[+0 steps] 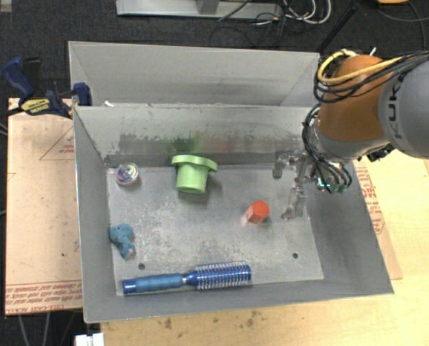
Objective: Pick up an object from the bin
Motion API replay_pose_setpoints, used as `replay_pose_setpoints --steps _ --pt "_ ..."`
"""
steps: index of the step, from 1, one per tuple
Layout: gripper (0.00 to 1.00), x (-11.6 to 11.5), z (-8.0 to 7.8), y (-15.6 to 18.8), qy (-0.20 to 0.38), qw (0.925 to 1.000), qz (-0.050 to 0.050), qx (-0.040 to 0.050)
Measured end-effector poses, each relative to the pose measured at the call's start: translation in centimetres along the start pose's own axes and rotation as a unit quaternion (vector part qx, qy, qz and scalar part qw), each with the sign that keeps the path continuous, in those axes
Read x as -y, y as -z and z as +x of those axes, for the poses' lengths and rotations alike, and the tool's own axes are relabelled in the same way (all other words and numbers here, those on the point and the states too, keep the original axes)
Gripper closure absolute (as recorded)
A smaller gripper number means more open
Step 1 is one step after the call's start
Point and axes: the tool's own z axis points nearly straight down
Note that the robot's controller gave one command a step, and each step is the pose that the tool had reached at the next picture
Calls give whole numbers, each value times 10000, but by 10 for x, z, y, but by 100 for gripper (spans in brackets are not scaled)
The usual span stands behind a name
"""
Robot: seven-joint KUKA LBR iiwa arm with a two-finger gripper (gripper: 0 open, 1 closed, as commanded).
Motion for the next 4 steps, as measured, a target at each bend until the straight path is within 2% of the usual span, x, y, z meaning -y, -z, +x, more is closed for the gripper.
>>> replay_pose_setpoints --steps 1,2,3,4 --pt "0 -69 -8 -61 1400 9901 -8 22" --pt "100 -67 -9 -59 1392 9903 5 35" --pt "100 -53 22 16 1419 9899 17 68" --pt "100 -58 12 106 1431 9897 19 95"
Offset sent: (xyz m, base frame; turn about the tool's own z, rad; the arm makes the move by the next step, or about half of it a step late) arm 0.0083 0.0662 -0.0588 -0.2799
